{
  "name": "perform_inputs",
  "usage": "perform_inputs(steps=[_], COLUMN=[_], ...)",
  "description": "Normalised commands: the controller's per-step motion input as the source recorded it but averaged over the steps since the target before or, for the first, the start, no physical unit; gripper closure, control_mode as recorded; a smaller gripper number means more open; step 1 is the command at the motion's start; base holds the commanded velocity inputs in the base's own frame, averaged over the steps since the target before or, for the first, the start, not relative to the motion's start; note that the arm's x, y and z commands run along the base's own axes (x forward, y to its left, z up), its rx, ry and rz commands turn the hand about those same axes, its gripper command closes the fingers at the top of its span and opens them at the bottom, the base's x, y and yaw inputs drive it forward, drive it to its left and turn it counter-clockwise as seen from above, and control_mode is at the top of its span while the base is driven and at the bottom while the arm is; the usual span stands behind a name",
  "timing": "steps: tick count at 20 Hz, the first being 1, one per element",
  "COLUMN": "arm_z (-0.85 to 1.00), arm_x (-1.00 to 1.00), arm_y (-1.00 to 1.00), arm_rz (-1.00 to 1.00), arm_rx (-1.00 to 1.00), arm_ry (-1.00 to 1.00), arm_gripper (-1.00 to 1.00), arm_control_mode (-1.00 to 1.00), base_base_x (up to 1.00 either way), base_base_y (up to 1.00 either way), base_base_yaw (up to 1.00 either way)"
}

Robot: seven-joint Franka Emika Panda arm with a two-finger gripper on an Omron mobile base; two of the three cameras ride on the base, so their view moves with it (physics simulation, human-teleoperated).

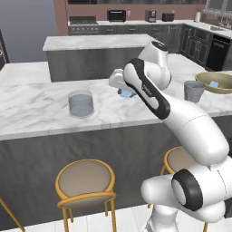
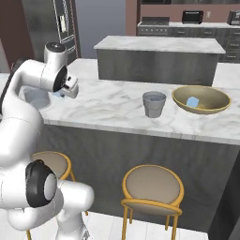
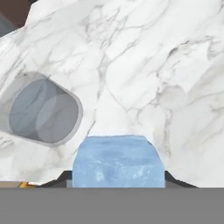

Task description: There are four ice cubes in the ice bowl. Place two ice cubes in each glass of water.

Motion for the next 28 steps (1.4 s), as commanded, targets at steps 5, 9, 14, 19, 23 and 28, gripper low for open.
perform_inputs(steps=[5, 9, 14, 19, 23, 28], arm_z=[0.07, 0.26, 0.39, 0.01, -0.26, -0.25], arm_x=[0.21, 0.31, 0.36, 0.26, 0.11, 0.00], arm_y=[0.50, 0.40, 0.48, 0.53, 0.46, 0.08], arm_rz=[0.22, 0.17, 0.10, 0.06, 0.02, 0.00], arm_rx=[0.00, 0.00, -0.03, -0.13, -0.21, -0.09], arm_ry=[-0.02, -0.09, -0.08, 0.00, 0.00, 0.00], arm_gripper=[1.00, 1.00, 1.00, 1.00, 1.00, 1.00], arm_control_mode=[-1.00, -1.00, -1.00, -1.00, -1.00, -1.00], base_base_x=[0.00, 0.00, 0.00, 0.00, 0.00, 0.00], base_base_y=[0.00, 0.00, 0.00, 0.00, 0.00, 0.00], base_base_yaw=[0.00, 0.00, 0.00, 0.00, 0.00, 0.00])
